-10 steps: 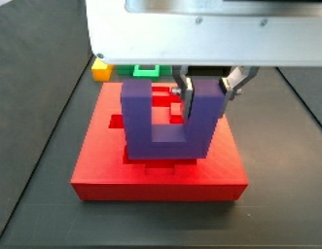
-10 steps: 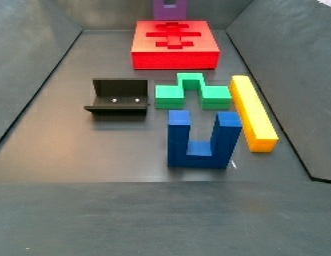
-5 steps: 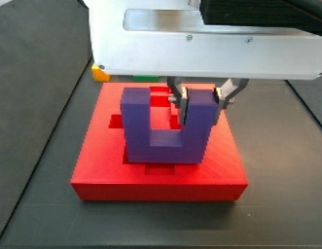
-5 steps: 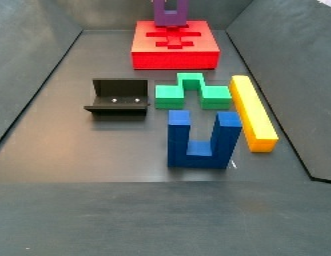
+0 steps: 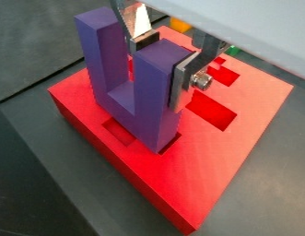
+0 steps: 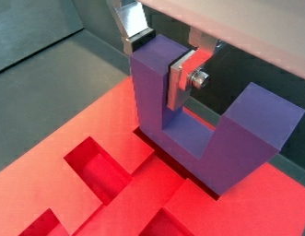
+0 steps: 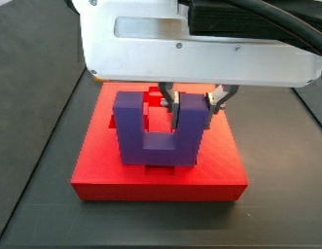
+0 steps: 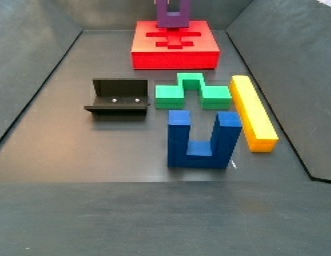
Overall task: Pick up the purple object. Move up. Move to above the board. Insert the purple object.
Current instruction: Insert the purple object.
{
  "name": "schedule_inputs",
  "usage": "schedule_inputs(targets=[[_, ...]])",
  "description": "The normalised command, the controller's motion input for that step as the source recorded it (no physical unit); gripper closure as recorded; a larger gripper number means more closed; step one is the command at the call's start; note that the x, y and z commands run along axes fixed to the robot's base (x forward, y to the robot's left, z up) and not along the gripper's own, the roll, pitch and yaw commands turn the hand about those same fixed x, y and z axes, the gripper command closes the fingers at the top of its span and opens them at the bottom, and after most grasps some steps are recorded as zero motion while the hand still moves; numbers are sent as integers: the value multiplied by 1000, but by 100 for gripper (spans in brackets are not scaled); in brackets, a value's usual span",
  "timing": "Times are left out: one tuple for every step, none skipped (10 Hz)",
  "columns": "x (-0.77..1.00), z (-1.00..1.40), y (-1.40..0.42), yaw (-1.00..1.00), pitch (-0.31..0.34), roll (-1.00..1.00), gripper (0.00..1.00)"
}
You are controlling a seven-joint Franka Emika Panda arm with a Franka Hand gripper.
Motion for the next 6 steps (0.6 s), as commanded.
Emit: schedule_inputs(targets=[[0, -157, 157, 337, -113, -24, 100], [0, -151, 214, 400, -141, -41, 100], [-17, -91, 211, 369, -179, -103, 100], [0, 31, 206, 257, -143, -133, 100], [0, 243, 123, 0, -44, -76, 100], [0, 0, 57, 0, -39, 0, 100]])
